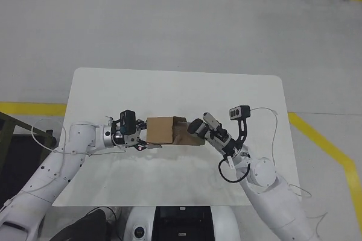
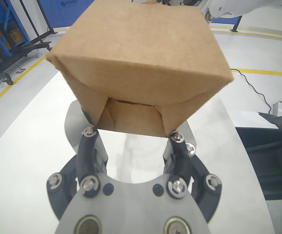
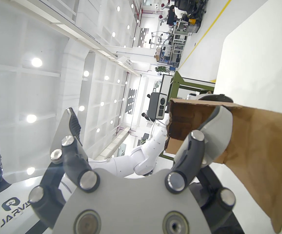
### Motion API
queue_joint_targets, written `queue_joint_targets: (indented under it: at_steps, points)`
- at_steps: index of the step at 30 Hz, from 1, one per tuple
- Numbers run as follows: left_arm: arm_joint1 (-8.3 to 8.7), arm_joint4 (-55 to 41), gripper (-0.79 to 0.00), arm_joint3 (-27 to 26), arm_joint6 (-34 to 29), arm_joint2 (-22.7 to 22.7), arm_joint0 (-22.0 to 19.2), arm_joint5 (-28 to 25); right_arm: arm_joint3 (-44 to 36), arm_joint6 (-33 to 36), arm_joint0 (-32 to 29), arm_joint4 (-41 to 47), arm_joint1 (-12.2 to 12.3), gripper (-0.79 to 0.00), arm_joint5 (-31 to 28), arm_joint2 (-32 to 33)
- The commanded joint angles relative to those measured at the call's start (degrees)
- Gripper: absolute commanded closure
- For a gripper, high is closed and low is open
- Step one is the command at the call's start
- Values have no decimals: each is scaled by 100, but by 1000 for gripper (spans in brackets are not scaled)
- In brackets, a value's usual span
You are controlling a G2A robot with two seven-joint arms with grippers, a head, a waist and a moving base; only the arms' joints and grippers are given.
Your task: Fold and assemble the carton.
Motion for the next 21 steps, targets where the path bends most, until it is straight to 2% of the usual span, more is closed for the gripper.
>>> queue_joint_targets:
  at_steps: [1, 11, 21]
  points:
    - [10, -5, -508, -18, 15, -1, 15, 0, 8, -19, 25, -57, 4, -785, 1, 60]
    - [68, -28, -508, -200, 87, 44, 76, 0, 593, -111, 447, -44, -100, -785, -342, -140]
    - [126, -51, -508, -174, 125, 122, 44, 0, 600, 334, 548, 495, -185, -785, -398, -437]
